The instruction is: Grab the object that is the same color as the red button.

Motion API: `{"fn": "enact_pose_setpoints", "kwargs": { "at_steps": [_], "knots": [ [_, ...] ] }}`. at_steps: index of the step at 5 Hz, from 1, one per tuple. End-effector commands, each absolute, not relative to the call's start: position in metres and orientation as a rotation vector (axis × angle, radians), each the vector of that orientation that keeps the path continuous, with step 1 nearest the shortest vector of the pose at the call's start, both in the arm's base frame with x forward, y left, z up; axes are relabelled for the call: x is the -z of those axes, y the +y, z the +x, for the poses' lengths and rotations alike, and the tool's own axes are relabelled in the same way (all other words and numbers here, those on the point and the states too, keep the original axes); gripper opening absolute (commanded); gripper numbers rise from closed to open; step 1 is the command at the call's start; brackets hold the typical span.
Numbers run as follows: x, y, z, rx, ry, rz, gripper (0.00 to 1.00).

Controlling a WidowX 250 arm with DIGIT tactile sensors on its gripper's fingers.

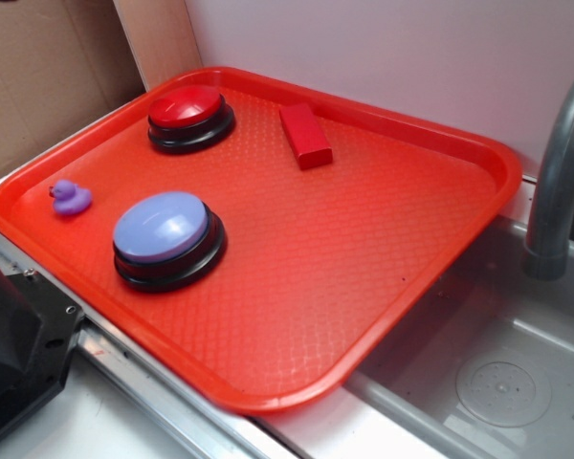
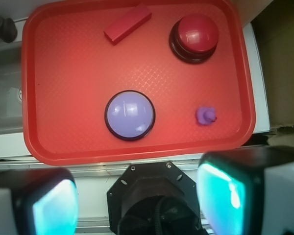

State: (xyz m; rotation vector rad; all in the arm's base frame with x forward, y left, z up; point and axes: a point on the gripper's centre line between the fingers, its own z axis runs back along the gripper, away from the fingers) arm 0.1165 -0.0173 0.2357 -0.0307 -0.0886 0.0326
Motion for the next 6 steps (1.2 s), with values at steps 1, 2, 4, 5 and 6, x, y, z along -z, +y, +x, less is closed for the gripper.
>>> {"fn": "enact_pose_setpoints", "kwargs": {
  "at_steps": [1, 2, 4, 5, 6],
  "knots": [
    [-0.236, -0.017, 0.117, -0.033, -0.089, -0.031, 1.00],
    [-0.188, -0.031, 0.167, -0.050, -0.054, -0.030, 1.00],
    [-0.128, -0.055, 0.266, -0.331, -0.036, -0.043, 1.00],
    [-0.116, -0.040, 0.276, -0.419, 0.000, -0.089, 1.00],
    [-0.116, -0.040, 0.276, -0.419, 0.000, -0.089, 1.00]
  ]
}}
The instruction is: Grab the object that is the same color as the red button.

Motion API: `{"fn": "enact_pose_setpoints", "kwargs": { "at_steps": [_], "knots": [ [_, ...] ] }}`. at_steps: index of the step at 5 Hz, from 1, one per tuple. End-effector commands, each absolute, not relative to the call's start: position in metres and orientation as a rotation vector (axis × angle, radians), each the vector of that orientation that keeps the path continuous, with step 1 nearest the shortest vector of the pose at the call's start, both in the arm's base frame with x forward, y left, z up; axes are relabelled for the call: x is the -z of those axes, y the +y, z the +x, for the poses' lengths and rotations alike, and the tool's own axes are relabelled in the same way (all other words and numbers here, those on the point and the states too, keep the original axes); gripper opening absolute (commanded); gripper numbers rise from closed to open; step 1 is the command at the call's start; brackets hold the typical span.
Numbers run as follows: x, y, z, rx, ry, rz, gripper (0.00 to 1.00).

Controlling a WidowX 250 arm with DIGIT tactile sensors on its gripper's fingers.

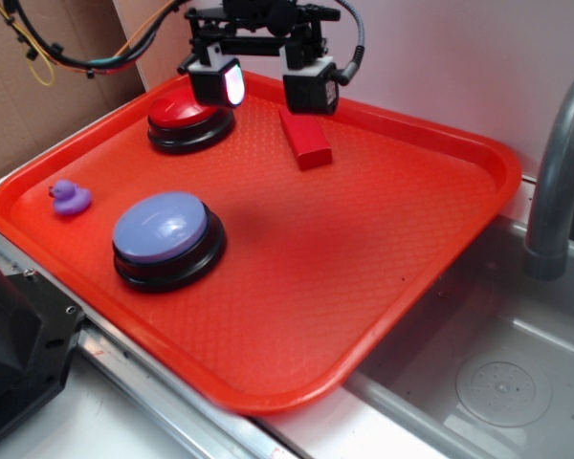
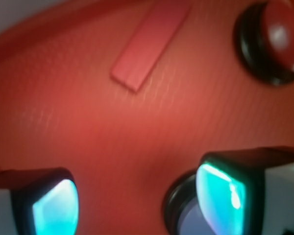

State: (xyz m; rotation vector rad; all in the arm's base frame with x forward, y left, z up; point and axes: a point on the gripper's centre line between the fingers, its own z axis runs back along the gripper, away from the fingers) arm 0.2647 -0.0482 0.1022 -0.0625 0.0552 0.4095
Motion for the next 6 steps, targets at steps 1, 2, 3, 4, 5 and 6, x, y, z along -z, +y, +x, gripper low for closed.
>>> {"fn": "enact_pose_setpoints", "kwargs": {
  "at_steps": [1, 2, 3, 4, 5, 6],
  "knots": [
    [-0.116, -0.040, 0.276, -0.419, 0.000, -0.089, 1.00],
    [-0.116, -0.040, 0.276, -0.419, 0.000, -0.089, 1.00],
    [-0.108, -0.043, 0.291, -0.509, -0.131, -0.096, 1.00],
    [-0.097, -0.038, 0.304, -0.667, -0.188, -0.063, 1.00],
    [-0.085, -0.025, 0.308, -0.791, -0.194, -0.013, 1.00],
    [-0.067, -0.011, 0.309, -0.859, -0.148, 0.003, 1.00]
  ]
}}
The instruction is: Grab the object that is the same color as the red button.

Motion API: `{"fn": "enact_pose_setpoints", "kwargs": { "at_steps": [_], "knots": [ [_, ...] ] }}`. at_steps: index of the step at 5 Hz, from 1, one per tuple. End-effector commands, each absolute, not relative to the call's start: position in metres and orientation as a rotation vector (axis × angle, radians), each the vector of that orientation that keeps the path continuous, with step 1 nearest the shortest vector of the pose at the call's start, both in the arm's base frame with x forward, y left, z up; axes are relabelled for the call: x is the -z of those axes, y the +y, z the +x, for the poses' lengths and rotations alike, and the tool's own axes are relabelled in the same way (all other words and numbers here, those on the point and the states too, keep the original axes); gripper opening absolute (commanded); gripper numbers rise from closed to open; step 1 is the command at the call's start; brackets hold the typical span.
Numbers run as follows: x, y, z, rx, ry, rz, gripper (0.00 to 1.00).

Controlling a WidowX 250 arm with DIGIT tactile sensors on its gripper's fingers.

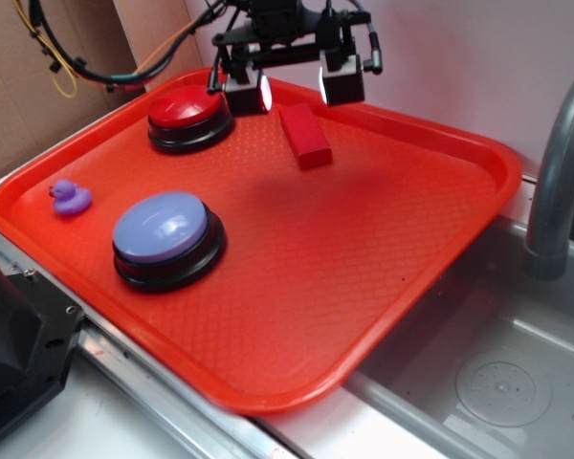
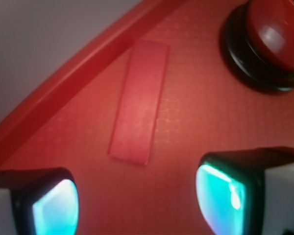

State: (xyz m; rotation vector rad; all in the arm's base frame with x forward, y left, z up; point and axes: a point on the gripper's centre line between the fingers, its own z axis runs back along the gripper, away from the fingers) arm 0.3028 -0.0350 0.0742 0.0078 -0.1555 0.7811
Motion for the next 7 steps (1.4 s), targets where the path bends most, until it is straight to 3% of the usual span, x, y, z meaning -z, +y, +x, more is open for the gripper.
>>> {"fn": "enact_pose_setpoints", "kwargs": {
  "at_steps": [1, 3, 4, 5, 6, 7],
  "knots": [
    [-0.057, 0.000, 0.309, -0.886, -0.145, 0.027, 1.00],
    [-0.025, 0.000, 0.319, -0.891, -0.115, 0.014, 1.00],
    [-0.005, -0.013, 0.317, -0.873, -0.046, -0.005, 1.00],
    [-0.011, -0.023, 0.309, -0.843, -0.036, -0.032, 0.01],
    [-0.055, -0.036, 0.297, -0.757, -0.034, -0.069, 0.00],
    [-0.103, -0.053, 0.279, -0.605, -0.077, -0.159, 0.00]
  ]
}}
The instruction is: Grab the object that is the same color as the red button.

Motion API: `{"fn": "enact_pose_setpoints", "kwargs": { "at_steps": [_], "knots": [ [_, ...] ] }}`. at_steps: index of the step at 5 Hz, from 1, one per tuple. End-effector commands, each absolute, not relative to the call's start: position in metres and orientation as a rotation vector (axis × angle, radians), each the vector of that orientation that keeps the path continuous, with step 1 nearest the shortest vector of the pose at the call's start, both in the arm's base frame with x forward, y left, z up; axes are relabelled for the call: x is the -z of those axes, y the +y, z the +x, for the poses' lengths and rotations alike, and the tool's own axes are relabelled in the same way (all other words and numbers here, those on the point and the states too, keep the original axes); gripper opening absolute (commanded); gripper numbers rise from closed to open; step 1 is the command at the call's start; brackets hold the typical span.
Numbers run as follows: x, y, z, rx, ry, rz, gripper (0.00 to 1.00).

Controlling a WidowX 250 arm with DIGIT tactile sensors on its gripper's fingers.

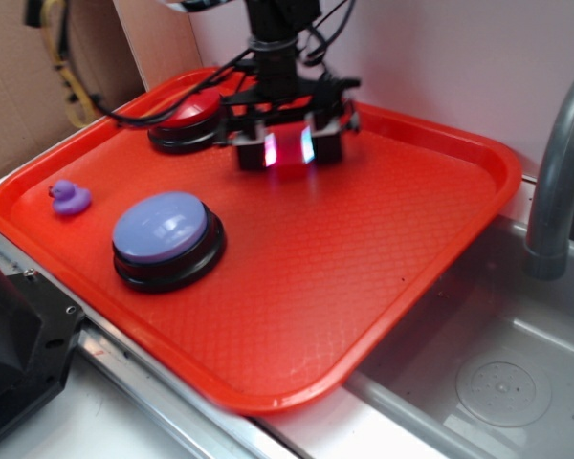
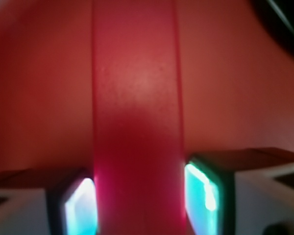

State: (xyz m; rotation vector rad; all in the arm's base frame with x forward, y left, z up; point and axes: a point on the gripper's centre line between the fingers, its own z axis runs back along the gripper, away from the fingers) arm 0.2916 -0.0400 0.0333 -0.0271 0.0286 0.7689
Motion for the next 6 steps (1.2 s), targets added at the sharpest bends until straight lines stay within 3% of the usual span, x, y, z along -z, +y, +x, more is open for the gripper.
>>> {"fn": "enact_pose_setpoints", "kwargs": {
  "at_steps": [1, 2, 3, 6],
  "knots": [
    [-0.151, -0.082, 0.265, -0.349, -0.092, -0.053, 0.00],
    [-0.199, -0.088, 0.252, -0.097, -0.141, -0.009, 0.00],
    [-0.223, -0.100, 0.245, 0.067, -0.177, 0.036, 0.00],
    [-0.210, -0.056, 0.232, -0.092, -0.118, -0.006, 0.00]
  ]
}}
